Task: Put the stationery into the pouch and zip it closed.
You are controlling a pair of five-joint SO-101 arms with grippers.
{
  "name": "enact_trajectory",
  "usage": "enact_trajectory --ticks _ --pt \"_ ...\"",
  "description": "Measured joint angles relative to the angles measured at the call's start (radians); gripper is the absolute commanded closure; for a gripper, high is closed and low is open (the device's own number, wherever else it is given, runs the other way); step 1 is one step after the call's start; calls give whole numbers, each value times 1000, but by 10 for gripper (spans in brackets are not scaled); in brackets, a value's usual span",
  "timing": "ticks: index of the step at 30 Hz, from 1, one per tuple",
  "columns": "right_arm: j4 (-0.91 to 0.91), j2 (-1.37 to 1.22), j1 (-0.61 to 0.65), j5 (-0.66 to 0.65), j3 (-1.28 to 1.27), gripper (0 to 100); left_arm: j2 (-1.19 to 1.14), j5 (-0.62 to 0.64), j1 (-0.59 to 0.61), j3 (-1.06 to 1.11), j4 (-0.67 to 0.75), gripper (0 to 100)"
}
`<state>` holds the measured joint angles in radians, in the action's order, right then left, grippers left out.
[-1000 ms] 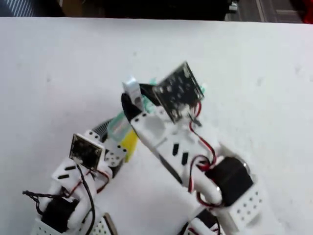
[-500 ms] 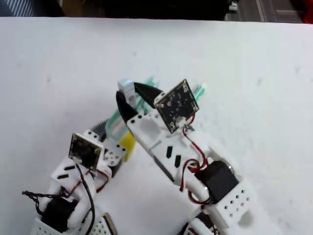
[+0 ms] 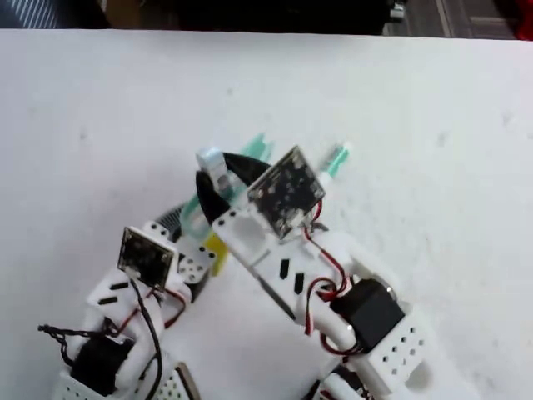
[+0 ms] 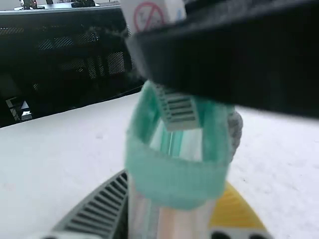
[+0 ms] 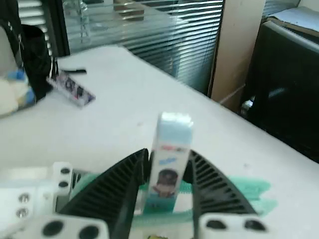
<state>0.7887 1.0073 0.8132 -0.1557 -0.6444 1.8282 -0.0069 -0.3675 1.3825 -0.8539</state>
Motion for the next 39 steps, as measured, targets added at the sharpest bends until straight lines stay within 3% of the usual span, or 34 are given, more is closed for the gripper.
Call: enact_trajectory --ticks 11,20,23,27,39 --pt "149 -2 0 -25 126 776 0 0 3 0 0 824" --pt "155 -2 -2 -25 184 777 0 6 3 0 0 803" --pt "155 -2 -2 -25 221 831 0 6 3 0 0 803" --pt "155 -2 -3 -25 284 984 0 6 3 0 0 804" --pt "267 -140 -3 -37 374 982 0 6 -3 0 0 804"
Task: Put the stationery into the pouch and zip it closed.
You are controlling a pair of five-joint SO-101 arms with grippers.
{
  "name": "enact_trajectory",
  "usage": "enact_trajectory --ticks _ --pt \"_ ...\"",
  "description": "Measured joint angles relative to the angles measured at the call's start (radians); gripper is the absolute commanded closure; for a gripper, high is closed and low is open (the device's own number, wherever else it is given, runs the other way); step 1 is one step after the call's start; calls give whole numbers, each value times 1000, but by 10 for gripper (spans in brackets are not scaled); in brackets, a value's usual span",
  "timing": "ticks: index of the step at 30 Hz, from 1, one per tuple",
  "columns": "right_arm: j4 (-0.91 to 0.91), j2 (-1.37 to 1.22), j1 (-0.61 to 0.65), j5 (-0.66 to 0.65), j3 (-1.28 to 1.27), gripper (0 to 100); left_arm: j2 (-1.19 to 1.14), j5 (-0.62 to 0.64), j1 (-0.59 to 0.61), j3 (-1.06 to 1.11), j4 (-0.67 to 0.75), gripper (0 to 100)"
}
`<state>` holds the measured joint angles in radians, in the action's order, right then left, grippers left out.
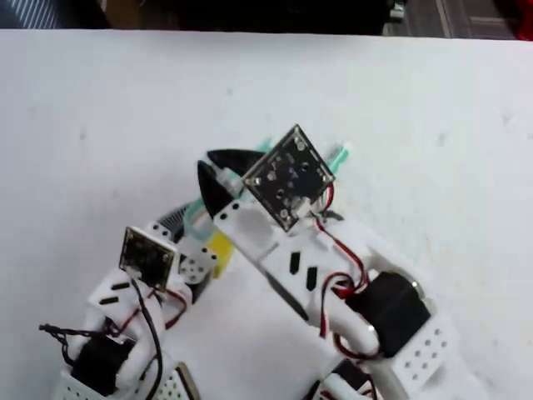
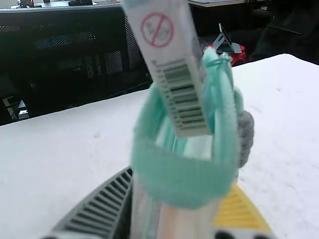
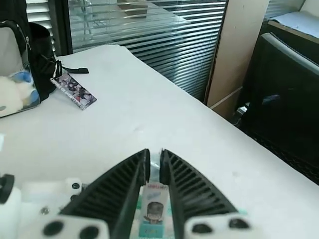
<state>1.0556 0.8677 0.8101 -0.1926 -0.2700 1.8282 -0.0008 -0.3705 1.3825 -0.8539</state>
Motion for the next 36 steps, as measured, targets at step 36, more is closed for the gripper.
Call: enact_trajectory --ticks 36 --pt "34 -572 -766 203 51 793 -2 3 8 0 0 841"
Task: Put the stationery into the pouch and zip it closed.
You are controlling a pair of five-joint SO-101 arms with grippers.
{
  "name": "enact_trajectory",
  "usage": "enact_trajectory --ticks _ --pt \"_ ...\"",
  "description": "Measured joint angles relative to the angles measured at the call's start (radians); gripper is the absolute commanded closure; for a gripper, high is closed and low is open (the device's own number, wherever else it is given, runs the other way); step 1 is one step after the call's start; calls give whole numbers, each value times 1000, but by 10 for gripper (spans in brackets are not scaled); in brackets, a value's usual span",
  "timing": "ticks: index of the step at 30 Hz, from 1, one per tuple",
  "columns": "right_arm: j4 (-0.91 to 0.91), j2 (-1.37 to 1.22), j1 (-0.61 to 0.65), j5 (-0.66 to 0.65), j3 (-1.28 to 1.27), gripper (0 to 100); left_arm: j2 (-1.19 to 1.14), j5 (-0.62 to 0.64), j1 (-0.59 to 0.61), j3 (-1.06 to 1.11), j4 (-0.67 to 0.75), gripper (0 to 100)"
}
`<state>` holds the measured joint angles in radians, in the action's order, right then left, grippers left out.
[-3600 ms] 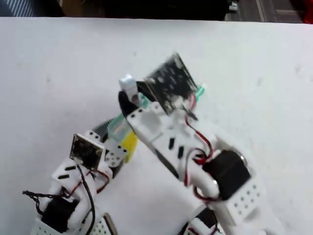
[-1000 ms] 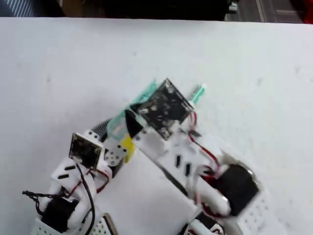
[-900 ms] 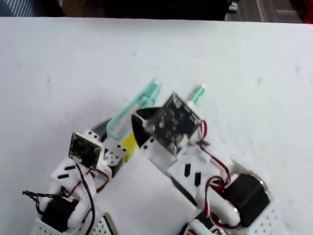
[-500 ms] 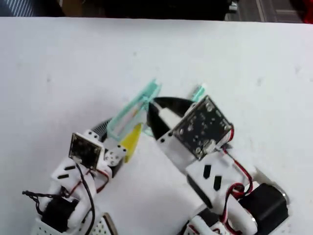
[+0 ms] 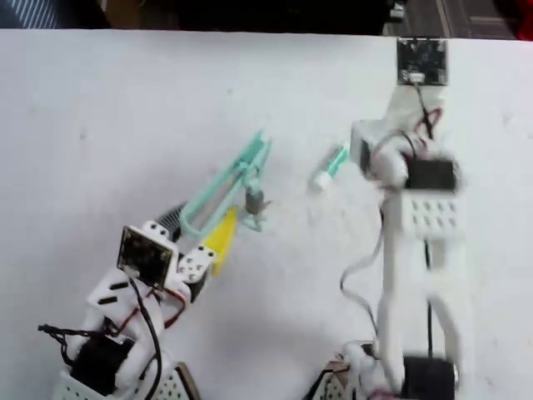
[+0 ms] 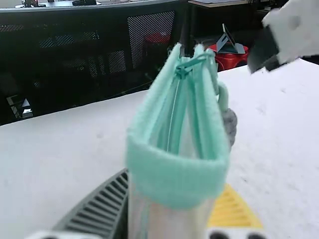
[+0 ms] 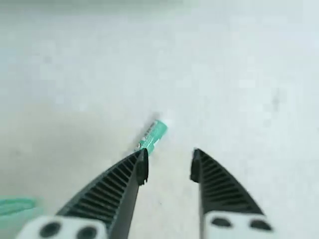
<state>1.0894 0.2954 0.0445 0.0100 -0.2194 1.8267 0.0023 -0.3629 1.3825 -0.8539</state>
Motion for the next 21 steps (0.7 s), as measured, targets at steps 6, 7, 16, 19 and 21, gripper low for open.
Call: enact_trajectory --ticks 6,7,16,19,21 --pt "-68 -334 2 124 81 809 0 0 0 0 0 842" --pt "-66 -381 2 141 118 809 0 0 0 0 0 842" --pt "29 -772 29 338 517 810 0 0 0 0 0 841" --pt "72 -879 23 393 640 810 0 0 0 0 0 841" --pt "101 -948 21 404 713 811 0 0 0 0 0 841"
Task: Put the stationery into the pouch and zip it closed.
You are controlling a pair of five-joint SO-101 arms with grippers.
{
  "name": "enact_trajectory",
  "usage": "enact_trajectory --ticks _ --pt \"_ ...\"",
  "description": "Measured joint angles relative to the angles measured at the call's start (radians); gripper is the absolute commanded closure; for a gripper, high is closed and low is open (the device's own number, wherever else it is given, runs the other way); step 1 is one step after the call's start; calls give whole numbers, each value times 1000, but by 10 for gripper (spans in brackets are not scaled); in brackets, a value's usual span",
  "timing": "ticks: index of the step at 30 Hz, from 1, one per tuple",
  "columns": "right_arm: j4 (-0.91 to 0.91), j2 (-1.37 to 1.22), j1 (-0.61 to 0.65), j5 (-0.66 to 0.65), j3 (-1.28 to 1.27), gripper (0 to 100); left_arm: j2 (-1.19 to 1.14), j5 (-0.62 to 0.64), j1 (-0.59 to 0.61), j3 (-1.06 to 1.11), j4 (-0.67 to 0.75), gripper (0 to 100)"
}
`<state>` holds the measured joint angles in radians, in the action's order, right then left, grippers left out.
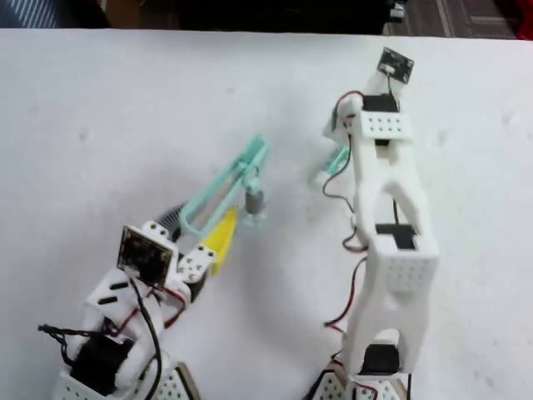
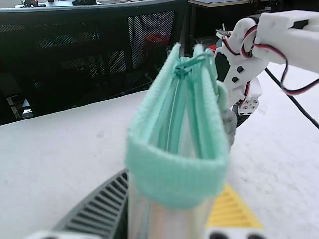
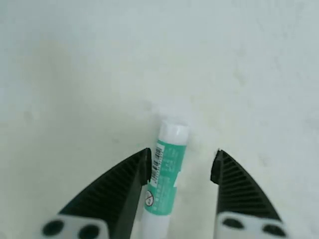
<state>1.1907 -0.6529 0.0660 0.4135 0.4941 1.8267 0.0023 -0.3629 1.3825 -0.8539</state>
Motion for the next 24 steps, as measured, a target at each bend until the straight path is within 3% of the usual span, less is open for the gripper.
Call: enact_trajectory --ticks 8,13,15,24 --pt "97 -184 8 3 183 819 0 0 0 0 0 841" --pt "132 -232 17 3 239 992 0 0 0 0 0 841" --pt "133 -238 14 3 245 958 0 0 0 0 0 841" --pt "150 -239 15 3 249 981 0 0 0 0 0 839"
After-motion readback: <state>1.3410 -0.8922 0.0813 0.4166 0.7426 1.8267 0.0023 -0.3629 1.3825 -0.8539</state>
